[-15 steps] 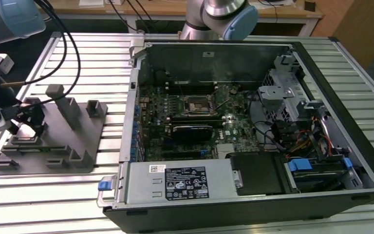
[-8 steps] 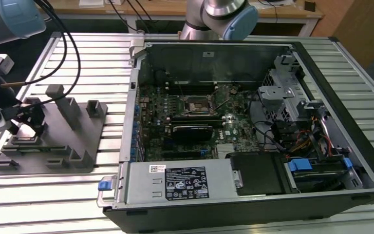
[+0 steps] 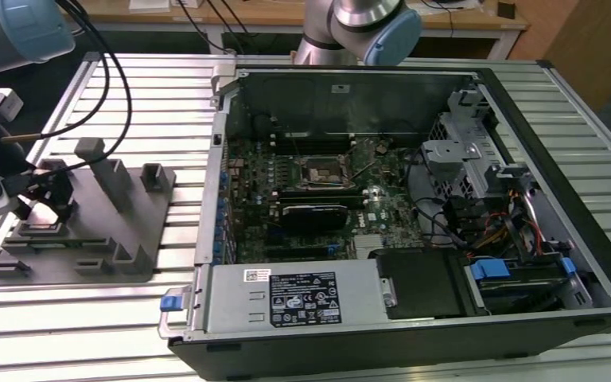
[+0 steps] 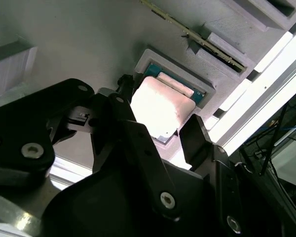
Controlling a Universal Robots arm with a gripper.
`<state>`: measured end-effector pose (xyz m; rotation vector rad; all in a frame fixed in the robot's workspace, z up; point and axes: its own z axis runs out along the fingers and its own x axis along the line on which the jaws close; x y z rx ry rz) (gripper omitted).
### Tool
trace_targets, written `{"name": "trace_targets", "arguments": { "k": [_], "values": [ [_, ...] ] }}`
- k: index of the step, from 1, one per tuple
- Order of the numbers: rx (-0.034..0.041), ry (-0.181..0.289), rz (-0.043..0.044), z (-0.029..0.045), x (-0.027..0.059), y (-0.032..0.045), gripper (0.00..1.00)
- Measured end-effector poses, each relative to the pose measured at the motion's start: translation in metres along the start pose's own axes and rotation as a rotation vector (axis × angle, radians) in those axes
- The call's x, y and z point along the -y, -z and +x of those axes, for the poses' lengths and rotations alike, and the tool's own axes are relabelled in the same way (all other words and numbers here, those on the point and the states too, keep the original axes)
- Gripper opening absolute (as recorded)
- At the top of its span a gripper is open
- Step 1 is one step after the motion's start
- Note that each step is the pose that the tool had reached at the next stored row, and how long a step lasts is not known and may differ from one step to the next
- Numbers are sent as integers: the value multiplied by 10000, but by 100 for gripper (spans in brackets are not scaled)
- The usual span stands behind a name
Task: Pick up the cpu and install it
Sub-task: 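Pick up the cpu and move it towards the insertion slot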
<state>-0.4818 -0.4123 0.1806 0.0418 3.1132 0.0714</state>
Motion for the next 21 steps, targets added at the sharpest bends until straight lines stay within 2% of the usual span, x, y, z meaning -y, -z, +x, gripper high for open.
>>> {"name": "trace_targets", "arguments": {
  "k": [3, 14, 21],
  "values": [
    [-2, 0, 1, 0, 0, 0, 55],
    [3, 0, -2, 0, -1, 4, 55],
    [-1, 0, 0, -2, -4, 87, 55]
  ]
}}
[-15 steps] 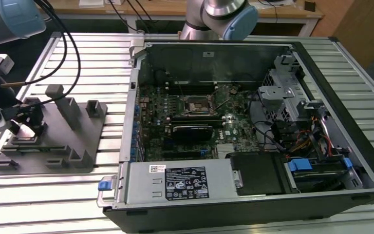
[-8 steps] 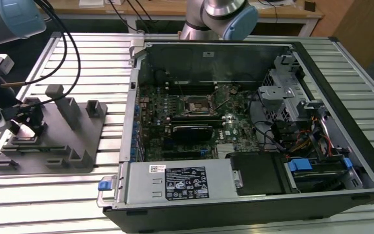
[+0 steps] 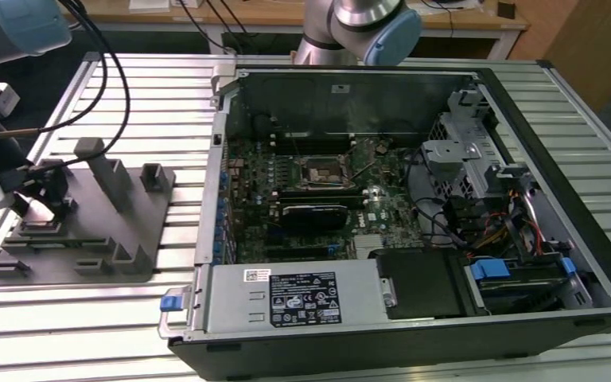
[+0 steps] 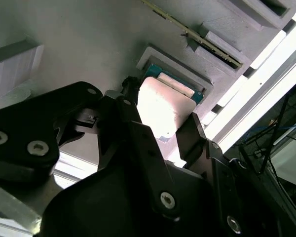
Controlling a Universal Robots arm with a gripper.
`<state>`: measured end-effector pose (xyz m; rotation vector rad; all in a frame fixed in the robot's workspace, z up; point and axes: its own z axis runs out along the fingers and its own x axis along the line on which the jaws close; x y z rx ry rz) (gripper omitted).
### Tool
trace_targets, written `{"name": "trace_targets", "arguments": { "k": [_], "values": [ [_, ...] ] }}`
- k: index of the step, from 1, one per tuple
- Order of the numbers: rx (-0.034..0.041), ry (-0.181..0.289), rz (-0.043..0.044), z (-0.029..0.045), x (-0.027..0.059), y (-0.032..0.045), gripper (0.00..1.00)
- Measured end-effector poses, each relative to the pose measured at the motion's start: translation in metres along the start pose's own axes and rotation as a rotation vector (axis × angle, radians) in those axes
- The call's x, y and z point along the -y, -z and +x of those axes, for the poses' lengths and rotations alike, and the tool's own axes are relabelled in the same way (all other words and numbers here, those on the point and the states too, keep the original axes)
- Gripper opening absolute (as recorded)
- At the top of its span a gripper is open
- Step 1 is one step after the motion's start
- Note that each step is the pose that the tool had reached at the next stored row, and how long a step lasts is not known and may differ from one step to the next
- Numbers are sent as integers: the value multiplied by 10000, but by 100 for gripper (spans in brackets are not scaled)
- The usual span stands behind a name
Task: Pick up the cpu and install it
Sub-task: 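Pick up the cpu and move it towards the insertion slot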
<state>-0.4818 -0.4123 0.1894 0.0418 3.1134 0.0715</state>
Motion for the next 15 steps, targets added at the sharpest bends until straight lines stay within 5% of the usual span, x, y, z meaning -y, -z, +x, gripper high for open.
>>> {"name": "trace_targets", "arguments": {
  "k": [15],
  "values": [
    [0, 0, 0, -8, -18, 309, 55]
  ]
}}
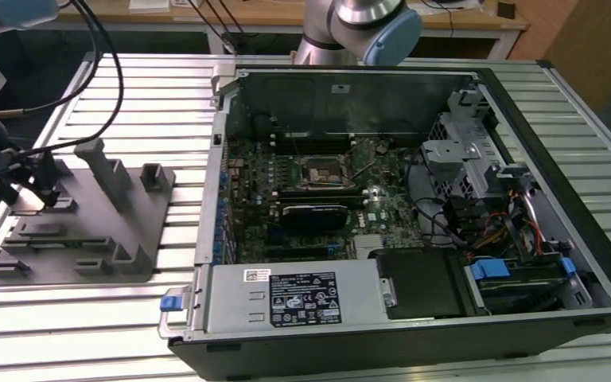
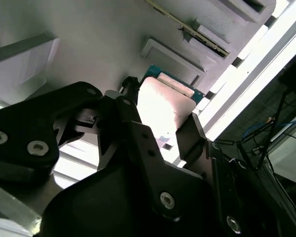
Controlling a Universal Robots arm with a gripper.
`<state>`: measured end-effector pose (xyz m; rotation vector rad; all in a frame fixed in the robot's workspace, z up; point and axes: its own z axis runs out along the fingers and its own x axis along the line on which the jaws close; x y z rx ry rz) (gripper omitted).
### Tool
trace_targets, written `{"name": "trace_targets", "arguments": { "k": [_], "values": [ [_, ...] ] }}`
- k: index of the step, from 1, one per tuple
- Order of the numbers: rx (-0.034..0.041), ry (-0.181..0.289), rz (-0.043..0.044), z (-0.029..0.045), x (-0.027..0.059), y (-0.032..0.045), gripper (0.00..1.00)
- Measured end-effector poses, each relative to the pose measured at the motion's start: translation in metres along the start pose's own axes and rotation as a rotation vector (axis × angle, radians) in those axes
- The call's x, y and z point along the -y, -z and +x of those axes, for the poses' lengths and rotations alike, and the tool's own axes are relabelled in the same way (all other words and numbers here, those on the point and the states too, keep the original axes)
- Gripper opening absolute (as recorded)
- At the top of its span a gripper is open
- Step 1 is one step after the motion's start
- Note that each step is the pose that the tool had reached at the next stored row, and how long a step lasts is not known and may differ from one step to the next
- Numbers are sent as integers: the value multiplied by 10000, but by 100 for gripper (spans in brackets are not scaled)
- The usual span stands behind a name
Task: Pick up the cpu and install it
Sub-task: 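Pick up the cpu and move it towards the insertion slot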
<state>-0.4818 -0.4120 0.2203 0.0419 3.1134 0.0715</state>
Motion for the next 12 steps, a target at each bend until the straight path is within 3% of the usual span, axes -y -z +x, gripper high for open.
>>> {"name": "trace_targets", "arguments": {
  "k": [12],
  "values": [
    [0, 0, 1, -10, -24, 394, 55]
  ]
}}
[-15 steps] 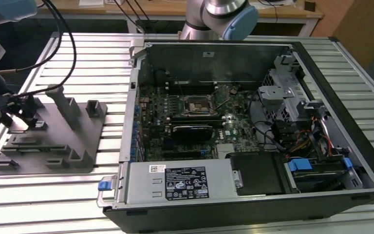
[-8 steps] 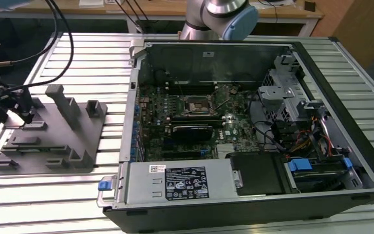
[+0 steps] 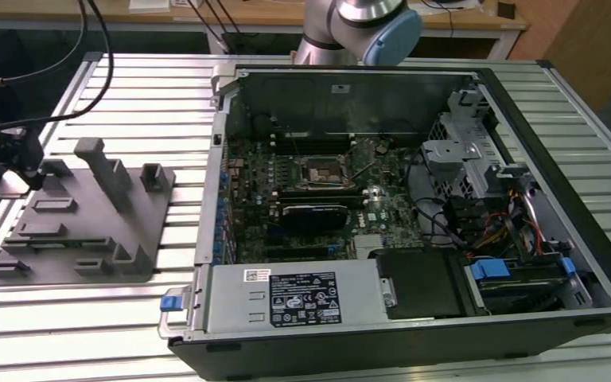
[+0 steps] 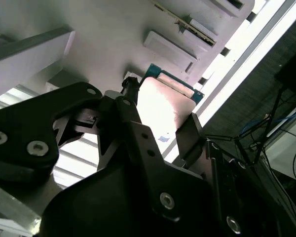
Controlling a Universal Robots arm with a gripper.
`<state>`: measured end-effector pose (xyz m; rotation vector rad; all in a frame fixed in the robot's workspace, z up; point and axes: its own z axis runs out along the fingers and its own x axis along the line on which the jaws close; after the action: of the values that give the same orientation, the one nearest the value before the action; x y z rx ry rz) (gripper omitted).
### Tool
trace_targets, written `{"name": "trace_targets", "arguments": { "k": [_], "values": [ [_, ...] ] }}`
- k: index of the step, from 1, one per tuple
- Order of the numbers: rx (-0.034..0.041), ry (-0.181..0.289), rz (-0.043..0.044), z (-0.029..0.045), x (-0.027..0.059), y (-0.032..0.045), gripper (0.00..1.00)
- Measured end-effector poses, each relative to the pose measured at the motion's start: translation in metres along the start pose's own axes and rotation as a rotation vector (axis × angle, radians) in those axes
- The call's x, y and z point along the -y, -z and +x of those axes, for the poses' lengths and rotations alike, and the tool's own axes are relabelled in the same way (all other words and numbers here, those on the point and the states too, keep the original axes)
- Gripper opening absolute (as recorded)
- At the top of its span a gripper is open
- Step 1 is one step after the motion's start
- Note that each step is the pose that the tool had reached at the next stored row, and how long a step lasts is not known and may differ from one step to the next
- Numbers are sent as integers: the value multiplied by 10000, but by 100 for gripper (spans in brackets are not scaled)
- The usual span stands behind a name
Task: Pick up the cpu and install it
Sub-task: 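Pick up the cpu and move it towards the insertion slot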
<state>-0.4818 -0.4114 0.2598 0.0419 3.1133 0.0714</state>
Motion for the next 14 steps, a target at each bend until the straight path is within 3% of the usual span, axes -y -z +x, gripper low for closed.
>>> {"name": "trace_targets", "arguments": {
  "k": [14],
  "values": [
    [9, 1, 0, -14, -31, 523, 55]
  ]
}}
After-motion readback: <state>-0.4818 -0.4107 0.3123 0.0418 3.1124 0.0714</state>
